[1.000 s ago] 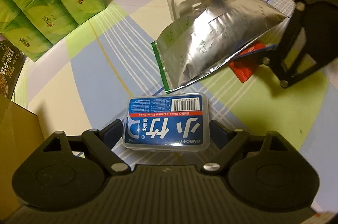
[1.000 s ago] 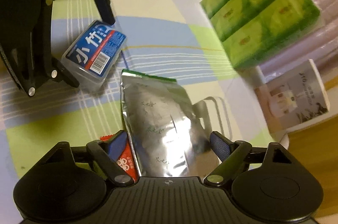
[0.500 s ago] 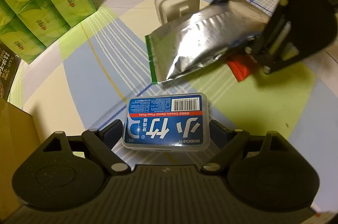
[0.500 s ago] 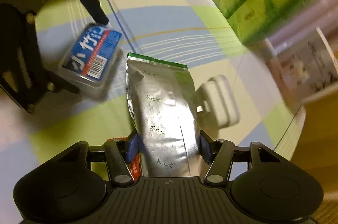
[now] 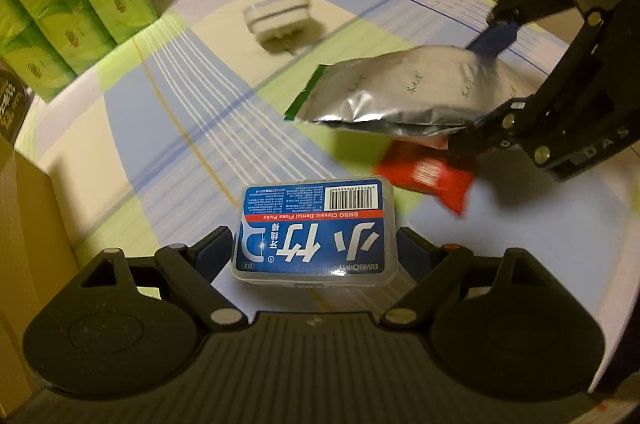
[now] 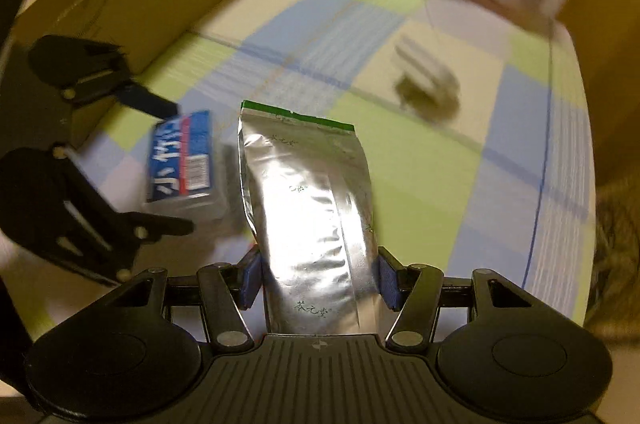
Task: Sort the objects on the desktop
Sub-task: 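Lift the toothpick box with the left gripper while the right gripper lifts the foil bag toward the cardboard box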
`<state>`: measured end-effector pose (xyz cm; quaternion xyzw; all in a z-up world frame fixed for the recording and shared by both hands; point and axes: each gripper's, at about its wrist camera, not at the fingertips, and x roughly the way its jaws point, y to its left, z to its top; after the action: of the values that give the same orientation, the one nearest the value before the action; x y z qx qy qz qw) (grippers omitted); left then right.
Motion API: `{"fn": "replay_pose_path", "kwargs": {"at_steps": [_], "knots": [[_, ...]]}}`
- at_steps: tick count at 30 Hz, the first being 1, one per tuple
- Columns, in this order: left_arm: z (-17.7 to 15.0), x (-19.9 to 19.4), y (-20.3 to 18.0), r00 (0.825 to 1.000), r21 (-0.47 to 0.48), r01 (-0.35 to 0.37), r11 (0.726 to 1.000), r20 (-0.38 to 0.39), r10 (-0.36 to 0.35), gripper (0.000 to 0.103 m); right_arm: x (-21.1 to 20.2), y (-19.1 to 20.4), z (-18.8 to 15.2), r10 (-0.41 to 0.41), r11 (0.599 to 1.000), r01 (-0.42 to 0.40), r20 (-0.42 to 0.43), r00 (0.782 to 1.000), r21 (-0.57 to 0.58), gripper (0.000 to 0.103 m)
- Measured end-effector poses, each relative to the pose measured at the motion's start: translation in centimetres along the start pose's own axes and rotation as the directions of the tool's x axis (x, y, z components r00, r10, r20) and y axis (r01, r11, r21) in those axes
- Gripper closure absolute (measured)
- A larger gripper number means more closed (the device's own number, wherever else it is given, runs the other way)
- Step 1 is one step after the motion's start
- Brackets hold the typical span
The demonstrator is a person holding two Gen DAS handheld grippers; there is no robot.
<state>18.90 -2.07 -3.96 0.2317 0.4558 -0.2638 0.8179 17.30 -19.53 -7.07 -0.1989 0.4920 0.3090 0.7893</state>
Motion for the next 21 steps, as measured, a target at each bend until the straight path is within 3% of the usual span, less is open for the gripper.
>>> {"fn": "replay_pose_path", "kwargs": {"at_steps": [9, 13, 17, 21], "knots": [[-4.6, -1.7, -1.1, 1.0, -0.079, 0.011, 0.997, 0.01, -0.01, 0.017, -2.2, 3.1, -5.1, -0.041, 0.989, 0.037, 0.026, 0.999, 0.145, 0.044], [-5.2, -2.2, -2.1, 0.999, -0.067, 0.02, 0.998, 0.032, -0.018, 0.013, -2.5, 3.6, -6.0, -0.028, 0.989, 0.022, 0.042, 0.999, 0.145, 0.024], [-5.8, -2.2, -2.3, 0.999, -0.042, 0.011, 0.999, 0.039, -0.01, 0.012, -2.8, 4.0, -6.5, -0.032, 0.996, 0.027, 0.058, 0.998, 0.086, 0.018], [-6.1, -2.4, -1.3, 0.999, -0.101, 0.024, 0.995, 0.048, -0.019, 0.011, -3.0, 3.9, -6.8, -0.043, 0.992, 0.033, 0.086, 0.995, 0.121, 0.01]]}}
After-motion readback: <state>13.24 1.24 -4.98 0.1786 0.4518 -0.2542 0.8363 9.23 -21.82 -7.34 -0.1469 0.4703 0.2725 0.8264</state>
